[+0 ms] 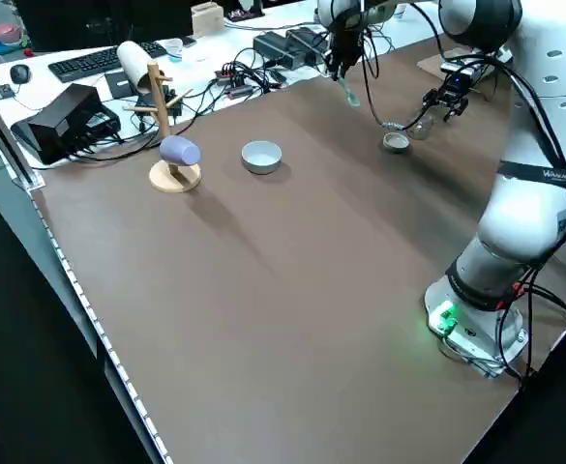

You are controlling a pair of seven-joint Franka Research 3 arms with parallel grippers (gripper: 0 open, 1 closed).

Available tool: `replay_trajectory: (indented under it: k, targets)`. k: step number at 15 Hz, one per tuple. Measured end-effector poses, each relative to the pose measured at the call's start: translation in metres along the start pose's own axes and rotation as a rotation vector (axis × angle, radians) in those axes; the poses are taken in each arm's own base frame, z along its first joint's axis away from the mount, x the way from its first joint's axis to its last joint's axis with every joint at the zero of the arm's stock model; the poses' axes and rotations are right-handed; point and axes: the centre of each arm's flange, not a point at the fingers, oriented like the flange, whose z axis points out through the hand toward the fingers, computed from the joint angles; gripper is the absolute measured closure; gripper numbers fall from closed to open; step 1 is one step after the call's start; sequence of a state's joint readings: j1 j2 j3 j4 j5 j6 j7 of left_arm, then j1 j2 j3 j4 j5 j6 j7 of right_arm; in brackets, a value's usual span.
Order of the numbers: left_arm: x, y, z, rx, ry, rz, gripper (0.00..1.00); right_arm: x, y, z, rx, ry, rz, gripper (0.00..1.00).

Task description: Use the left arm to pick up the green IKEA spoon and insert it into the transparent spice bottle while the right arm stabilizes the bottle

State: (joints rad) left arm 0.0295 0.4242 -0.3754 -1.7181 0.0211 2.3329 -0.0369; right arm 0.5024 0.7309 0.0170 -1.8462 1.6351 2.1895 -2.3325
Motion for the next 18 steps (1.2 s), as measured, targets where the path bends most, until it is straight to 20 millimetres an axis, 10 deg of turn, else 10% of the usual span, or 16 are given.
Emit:
replay_trajectory:
  k: [5, 18]
  targets:
    - [0.009, 0.032, -0.012, -0.161, 0.018, -0.061, 0.75, -0.014, 0.0, 0.019, 0.015, -0.003, -0.026, 0.0]
    - [0.025, 0.012, -0.014, -0.522, 0.166, 0.166, 0.75, -0.01, 0.003, 0.05, 0.028, 0.019, -0.051, 0.0]
